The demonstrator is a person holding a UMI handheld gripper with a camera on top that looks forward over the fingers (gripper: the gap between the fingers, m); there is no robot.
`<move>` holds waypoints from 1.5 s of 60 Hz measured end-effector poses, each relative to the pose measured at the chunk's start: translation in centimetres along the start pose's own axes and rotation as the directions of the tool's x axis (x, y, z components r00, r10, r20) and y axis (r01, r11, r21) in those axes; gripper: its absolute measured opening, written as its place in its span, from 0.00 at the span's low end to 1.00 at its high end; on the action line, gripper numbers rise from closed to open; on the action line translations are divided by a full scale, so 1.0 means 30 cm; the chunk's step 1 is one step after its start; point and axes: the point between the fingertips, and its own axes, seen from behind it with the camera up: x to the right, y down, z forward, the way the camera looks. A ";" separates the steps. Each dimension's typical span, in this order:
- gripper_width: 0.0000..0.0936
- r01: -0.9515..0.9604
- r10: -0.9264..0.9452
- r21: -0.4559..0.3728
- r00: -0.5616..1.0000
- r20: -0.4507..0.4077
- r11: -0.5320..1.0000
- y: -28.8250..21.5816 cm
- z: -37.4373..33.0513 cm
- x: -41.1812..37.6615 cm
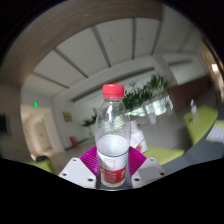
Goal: Pour water
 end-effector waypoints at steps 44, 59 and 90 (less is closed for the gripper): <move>0.48 0.304 -0.400 -0.365 0.889 -0.224 0.880 0.544 -0.063 0.775; 0.92 0.270 -0.427 -0.474 0.865 -0.263 0.838 0.513 -0.234 0.697; 0.91 0.241 -0.430 -0.502 0.850 -0.303 0.830 0.218 -1.131 0.083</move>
